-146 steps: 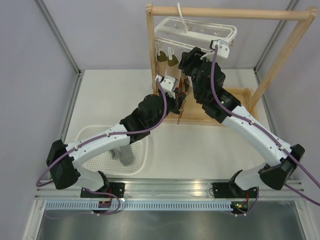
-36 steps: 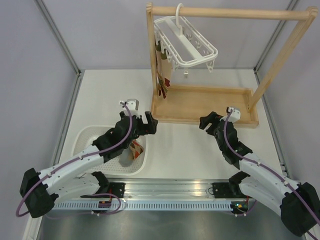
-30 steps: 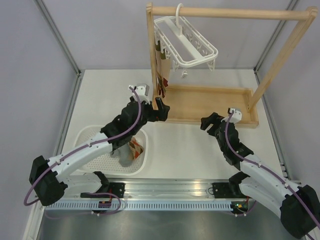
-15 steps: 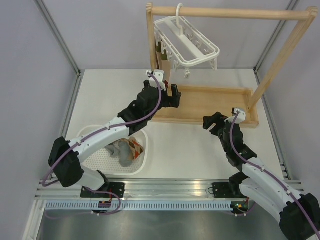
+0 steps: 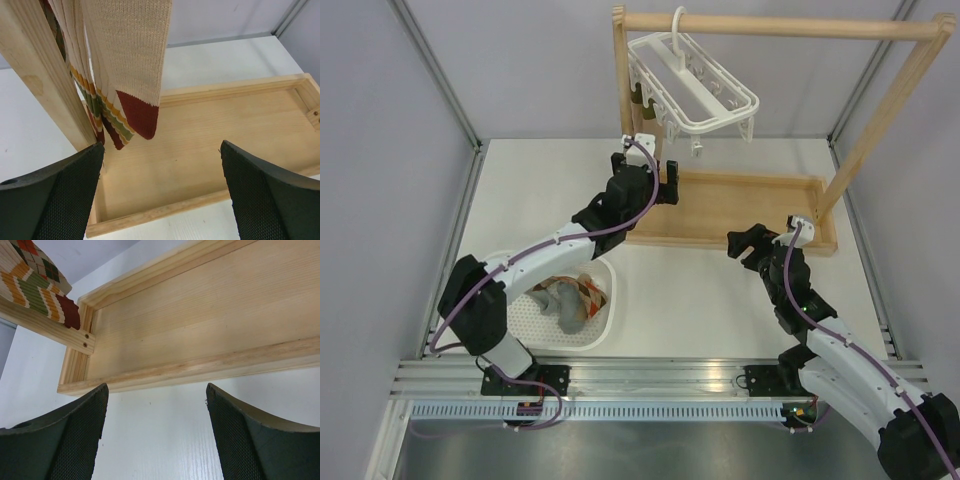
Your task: Remove the socks clipped to the hanger
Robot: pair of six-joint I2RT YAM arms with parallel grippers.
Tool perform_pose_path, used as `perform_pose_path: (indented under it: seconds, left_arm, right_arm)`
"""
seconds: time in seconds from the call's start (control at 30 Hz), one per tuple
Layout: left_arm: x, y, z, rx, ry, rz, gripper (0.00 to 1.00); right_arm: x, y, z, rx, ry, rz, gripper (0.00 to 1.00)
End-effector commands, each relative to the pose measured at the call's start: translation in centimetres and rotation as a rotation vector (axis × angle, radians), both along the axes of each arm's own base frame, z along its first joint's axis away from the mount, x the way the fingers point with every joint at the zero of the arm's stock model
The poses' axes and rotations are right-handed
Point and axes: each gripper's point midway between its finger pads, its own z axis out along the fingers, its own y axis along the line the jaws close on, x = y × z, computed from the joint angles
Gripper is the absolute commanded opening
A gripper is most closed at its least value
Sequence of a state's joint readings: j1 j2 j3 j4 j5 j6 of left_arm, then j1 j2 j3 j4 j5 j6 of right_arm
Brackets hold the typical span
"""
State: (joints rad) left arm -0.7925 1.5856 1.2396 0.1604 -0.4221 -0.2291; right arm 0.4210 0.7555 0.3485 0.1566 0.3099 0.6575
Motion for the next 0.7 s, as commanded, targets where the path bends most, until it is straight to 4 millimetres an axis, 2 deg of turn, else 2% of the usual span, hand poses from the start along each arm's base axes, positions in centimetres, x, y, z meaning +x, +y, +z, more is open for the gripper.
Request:
perform_pose_path:
  seconds: [0.0,0.13,0.3,0.4,0.43,0.5,0.53,0.6,0.63,0.67]
  left_arm:
    - [1.7,-0.1,2.7,-0.020,-0.076,0.006,1.00]
    - [2.6,0.0,2.0,-0.024,-0.064,0.013,0.99]
    - [3.6,-0.2,2.6,-0.032,-0.075,0.022,0.79]
    - [4.0,-0.6,2.7,-0.030,-0.080,0.019,0.64]
    - [4.1,-0.8,2.8,-0.031,-0.081,0.017,0.51]
    - [4.2,-0.9,2.7,-0.031,-0.081,0.011,0.38]
    - [4.2,-1.0,2.5,-0.027,-0.076,0.009,0.28]
    - [4.2,-0.9,2.4,-0.023,-0.074,0.011,0.19]
    - [4.1,-0.9,2.3,-0.023,-0.072,0.014,0.09]
    - [4.1,-0.8,2.2,-0.022,-0.069,0.014,0.04]
  right_arm:
    - [0.1,0.0,0.3,-0.004,-0.013,0.008,0.83]
    - [0.2,-0.3,0.2,-0.011,-0.009,0.000,0.83]
    - [0.4,-0.4,-0.2,-0.022,0.003,-0.001,0.83]
    - [0.4,-0.6,-0.4,-0.027,0.006,-0.003,0.83]
    - [0.4,-0.6,-0.3,-0.025,0.006,-0.004,0.83]
    - [0.4,-0.6,-0.4,-0.027,0.006,-0.003,0.83]
    - [0.4,-0.7,-0.3,-0.026,0.005,-0.003,0.83]
    - [0.4,-0.7,-0.3,-0.023,0.003,-0.004,0.83]
    - [0.4,-0.7,-0.3,-0.024,0.003,-0.002,0.83]
    - [0.4,-0.7,-0.2,-0.023,0.001,-0.002,0.83]
